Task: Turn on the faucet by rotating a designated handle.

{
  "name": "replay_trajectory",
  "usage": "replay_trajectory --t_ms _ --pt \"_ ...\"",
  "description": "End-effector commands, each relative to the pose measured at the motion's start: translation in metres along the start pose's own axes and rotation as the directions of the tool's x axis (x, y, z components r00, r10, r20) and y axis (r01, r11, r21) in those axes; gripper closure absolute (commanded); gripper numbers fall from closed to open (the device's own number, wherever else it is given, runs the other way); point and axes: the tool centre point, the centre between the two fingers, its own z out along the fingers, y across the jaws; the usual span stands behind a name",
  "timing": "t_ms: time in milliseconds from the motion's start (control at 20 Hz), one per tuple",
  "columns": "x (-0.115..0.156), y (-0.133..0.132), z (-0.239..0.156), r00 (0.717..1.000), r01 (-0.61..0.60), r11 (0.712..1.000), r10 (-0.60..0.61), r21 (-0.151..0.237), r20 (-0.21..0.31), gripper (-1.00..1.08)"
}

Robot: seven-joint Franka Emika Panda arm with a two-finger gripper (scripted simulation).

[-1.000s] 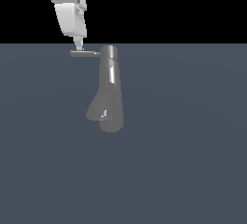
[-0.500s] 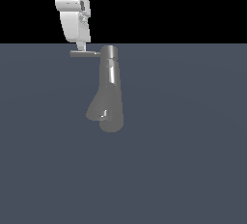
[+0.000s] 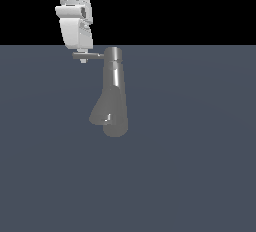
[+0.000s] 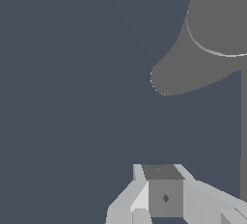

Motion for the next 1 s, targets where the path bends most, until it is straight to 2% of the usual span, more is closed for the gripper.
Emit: replay_trajectory --t_ms 0,950 --pt "0.000 0.000 0.000 1.000 -0.001 1.000 0.001 0.000 0.001 1.08" --pt "-0.001 0.053 -0.021 1.000 -0.001 1.000 0.001 0.000 0.001 1.08"
